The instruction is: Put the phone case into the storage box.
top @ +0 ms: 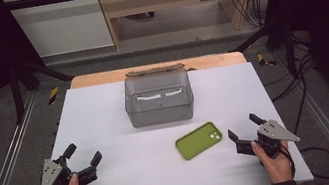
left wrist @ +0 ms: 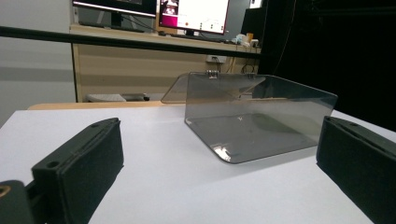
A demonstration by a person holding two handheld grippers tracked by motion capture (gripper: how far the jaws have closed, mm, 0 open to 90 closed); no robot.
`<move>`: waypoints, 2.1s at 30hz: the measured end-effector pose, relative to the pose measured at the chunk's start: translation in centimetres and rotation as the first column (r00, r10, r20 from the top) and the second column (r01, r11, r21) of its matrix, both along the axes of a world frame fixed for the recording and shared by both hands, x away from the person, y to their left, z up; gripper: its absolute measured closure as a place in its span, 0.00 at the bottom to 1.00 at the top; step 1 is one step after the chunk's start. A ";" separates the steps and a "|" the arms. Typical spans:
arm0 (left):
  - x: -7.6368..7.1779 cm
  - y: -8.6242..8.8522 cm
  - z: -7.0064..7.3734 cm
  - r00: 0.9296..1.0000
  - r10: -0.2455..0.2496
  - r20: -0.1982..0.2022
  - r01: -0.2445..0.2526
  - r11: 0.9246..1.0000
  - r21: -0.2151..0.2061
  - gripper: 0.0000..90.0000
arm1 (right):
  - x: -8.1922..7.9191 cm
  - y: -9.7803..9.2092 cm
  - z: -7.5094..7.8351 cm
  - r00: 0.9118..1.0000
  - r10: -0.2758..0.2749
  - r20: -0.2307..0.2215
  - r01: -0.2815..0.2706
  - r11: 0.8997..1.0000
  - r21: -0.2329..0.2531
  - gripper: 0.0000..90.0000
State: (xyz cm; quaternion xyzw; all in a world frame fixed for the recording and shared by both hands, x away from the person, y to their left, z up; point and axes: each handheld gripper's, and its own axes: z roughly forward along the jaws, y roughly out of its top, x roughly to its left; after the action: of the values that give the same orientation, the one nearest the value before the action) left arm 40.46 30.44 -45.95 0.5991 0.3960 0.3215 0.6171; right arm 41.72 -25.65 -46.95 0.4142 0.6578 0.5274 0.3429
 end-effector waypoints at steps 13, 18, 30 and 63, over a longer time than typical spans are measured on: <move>-0.4 0.1 0.3 0.999 -0.008 0.039 0.008 1.000 -0.004 0.01 | 0.4 0.1 -0.2 0.996 -0.036 -0.077 0.037 0.999 0.010 0.06; -0.8 0.4 0.3 0.999 -0.014 0.040 0.014 1.000 -0.002 0.01 | 0.5 0.4 -0.4 0.994 -0.048 -0.101 0.047 0.999 -0.014 0.06; -0.9 0.2 0.2 0.999 -0.032 0.026 0.032 0.999 0.008 0.01 | 1.2 1.1 -0.4 0.976 -0.093 -0.199 0.077 0.993 -0.086 0.08; -0.6 -0.2 0.1 0.997 -0.072 0.008 0.072 0.997 0.001 0.02 | 8.1 4.8 0.0 0.846 -0.027 -0.532 -0.119 0.964 -0.239 1.00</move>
State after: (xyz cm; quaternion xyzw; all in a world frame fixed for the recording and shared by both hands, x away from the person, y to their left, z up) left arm 39.83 30.26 -45.89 0.6120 0.3714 0.3018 0.6296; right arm 49.86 -20.85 -46.94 0.4785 0.8005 0.3086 0.1870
